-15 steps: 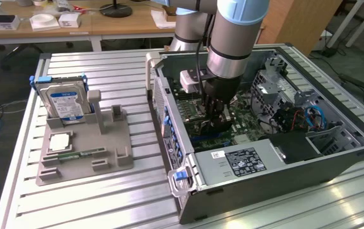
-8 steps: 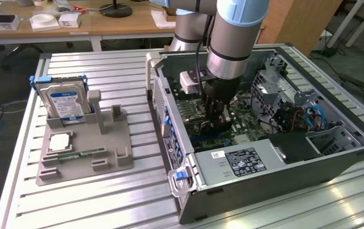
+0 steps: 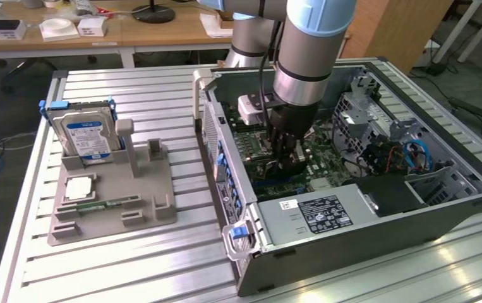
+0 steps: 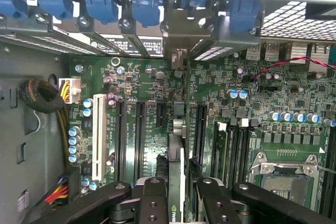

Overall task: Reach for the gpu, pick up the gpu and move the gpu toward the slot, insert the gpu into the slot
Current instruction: 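Insert the gpu into the slot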

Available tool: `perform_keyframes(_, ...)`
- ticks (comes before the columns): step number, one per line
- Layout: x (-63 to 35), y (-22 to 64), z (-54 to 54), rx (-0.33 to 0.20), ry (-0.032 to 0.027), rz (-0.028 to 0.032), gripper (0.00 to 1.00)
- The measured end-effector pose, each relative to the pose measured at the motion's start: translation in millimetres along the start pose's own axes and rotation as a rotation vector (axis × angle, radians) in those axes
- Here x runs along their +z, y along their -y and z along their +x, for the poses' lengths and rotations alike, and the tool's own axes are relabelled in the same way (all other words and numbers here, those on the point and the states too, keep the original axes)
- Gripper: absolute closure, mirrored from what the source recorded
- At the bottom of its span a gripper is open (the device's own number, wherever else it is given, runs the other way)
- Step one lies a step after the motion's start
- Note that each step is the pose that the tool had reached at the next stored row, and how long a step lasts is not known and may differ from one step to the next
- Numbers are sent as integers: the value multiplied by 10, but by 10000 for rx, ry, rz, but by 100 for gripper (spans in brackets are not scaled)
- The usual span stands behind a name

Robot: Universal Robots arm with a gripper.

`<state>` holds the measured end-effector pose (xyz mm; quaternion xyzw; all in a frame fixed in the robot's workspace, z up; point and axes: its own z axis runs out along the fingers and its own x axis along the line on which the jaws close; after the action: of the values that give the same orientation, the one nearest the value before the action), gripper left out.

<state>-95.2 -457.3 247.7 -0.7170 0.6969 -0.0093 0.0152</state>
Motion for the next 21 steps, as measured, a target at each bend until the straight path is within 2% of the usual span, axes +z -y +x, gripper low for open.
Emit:
perform_keyframes(17, 8, 0, -23, -41, -3, -1, 74)
perform_keyframes(21, 45, -1, -23, -41, -5, -3, 74)
